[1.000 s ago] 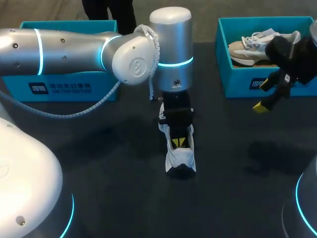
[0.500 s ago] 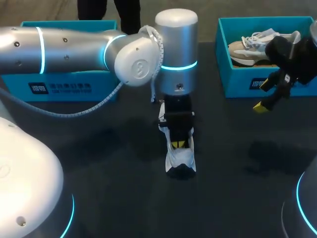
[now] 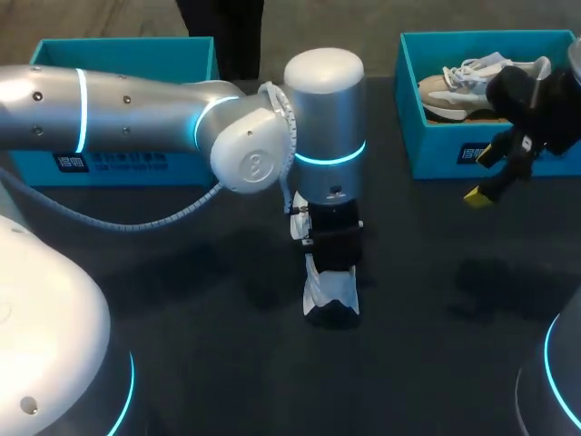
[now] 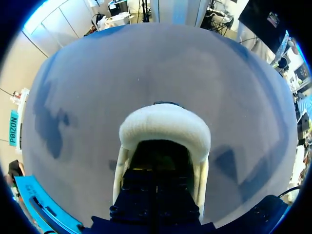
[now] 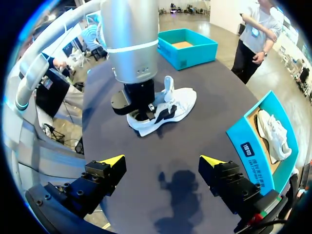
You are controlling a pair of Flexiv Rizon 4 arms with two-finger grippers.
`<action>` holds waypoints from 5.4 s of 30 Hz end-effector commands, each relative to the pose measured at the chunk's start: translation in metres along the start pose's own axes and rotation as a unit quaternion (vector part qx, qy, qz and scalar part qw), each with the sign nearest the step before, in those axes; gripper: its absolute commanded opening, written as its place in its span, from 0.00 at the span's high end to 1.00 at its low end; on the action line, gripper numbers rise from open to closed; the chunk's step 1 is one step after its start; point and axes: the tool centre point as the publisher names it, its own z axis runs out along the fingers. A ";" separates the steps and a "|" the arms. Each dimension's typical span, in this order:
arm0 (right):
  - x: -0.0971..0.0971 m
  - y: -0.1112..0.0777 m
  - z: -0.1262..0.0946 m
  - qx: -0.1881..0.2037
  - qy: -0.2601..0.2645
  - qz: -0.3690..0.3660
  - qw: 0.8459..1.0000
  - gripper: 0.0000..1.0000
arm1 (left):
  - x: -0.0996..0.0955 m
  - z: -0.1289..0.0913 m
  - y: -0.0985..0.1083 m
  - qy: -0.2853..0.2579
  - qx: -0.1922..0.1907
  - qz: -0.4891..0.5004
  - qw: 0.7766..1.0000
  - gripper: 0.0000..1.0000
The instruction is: Take the shoe out of the shoebox, open the shoe tongue, remove and reinsert the insole, then place the shoe into the shoebox
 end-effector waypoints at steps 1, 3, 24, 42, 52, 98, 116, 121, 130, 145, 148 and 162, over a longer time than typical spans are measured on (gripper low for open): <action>-0.001 0.001 0.001 0.002 0.001 0.001 1.000 0.00 | 0.012 -0.019 -0.001 -0.007 -0.028 -0.005 1.000 1.00; -0.001 0.001 0.001 0.002 0.001 0.001 1.000 0.00 | 0.013 -0.023 0.000 -0.010 -0.046 -0.003 0.999 1.00; -0.001 0.001 0.001 0.002 0.001 0.001 1.000 0.00 | 0.016 0.001 0.006 -0.012 -0.079 -0.030 0.996 1.00; -0.001 0.001 0.001 0.002 0.001 0.001 1.000 0.00 | 0.004 0.008 0.005 -0.013 -0.089 -0.017 0.996 1.00; -0.001 0.001 0.001 0.002 0.001 0.001 1.000 0.00 | 0.007 -0.022 0.010 -0.019 -0.112 -0.036 0.993 1.00; -0.001 0.001 0.001 0.002 0.001 0.001 1.000 0.00 | -0.001 -0.062 0.057 0.006 -0.235 0.031 0.971 0.00; -0.001 0.001 0.001 0.002 0.001 0.001 1.000 0.00 | 0.003 -0.069 0.057 0.007 -0.225 0.040 0.974 0.00; -0.001 0.001 0.001 0.002 0.001 0.001 1.000 0.00 | -0.003 -0.084 0.062 -0.003 -0.232 0.043 0.972 0.00; -0.001 0.001 0.001 0.002 0.001 0.001 1.000 0.00 | 0.001 -0.109 0.078 0.006 -0.251 0.052 0.967 0.00; -0.001 0.001 0.001 0.002 0.001 0.001 1.000 0.00 | 0.000 -0.134 0.110 0.013 -0.263 0.058 0.963 0.51; -0.001 0.001 0.001 0.002 0.001 0.001 1.000 0.00 | -0.002 -0.133 0.113 0.011 -0.261 0.059 0.963 0.54; -0.001 0.001 0.001 0.002 0.001 0.001 1.000 0.00 | -0.005 -0.114 0.102 0.003 -0.229 0.076 0.971 0.65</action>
